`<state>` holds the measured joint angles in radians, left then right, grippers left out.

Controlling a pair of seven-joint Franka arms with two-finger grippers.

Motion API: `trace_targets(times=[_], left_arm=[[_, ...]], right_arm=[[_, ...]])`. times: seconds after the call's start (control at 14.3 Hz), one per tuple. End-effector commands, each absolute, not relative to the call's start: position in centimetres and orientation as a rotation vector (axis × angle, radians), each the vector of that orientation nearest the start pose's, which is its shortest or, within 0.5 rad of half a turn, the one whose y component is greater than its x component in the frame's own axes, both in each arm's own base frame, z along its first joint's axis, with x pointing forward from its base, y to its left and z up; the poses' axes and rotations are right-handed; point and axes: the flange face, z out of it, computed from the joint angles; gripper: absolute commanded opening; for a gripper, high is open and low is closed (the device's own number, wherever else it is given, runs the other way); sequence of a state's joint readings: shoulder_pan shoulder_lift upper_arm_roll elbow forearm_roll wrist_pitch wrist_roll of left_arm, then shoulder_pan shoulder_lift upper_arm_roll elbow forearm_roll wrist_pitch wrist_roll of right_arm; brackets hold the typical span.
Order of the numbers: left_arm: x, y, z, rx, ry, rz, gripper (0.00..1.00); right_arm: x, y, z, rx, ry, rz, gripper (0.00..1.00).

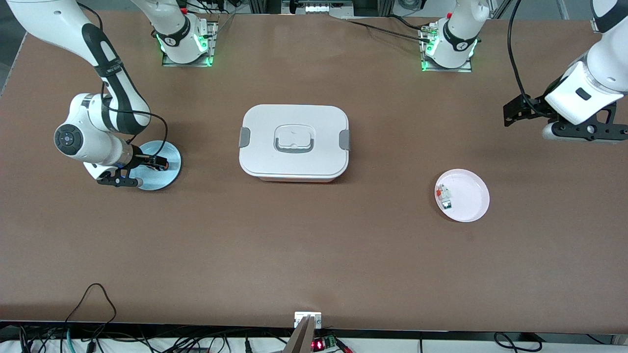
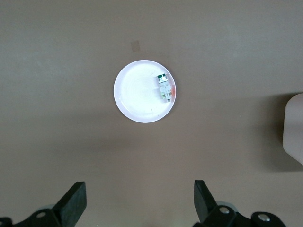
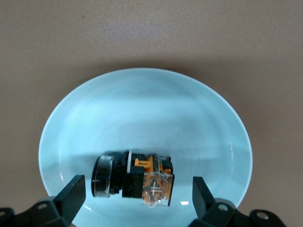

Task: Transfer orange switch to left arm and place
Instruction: 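Lower the right gripper and grasp the orange switch in the dish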

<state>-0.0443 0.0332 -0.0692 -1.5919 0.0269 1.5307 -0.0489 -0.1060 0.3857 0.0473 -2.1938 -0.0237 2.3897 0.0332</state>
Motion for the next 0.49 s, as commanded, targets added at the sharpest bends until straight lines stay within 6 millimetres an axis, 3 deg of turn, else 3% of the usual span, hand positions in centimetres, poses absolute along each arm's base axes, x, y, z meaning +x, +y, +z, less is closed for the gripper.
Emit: trace_targets(times=[0.0,0.21,0.28,0.35,0.42], left_arm=[[55.2,-6.1,60.0,-3.100,0.109,0.143,1.00],[55.2,-6.2,60.0,-3.101,0.107,0.148,1.00],[55.2,-6.2,60.0,-3.101,0.107,0.148,1.00],[55.2,-6.2,60.0,-3.101,0.107,0.148,1.00],[55.1,-6.2,60.0,-3.101,0.104,0.151,1.00]], right_arm=[[53.4,-2.7,18.8,-3.117,0.118,0.277,1.00],[53.4,-2.6,18.1,-3.113,0.121,0.279,0.98],[53.3,-2.7,17.8,-3.111,0.123,0.288,0.91],[53.2,-2.6,17.7,-3.111,0.116,0.291,0.62],[53.2,-2.5,17.7,-3.111,0.114,0.293,0.39]])
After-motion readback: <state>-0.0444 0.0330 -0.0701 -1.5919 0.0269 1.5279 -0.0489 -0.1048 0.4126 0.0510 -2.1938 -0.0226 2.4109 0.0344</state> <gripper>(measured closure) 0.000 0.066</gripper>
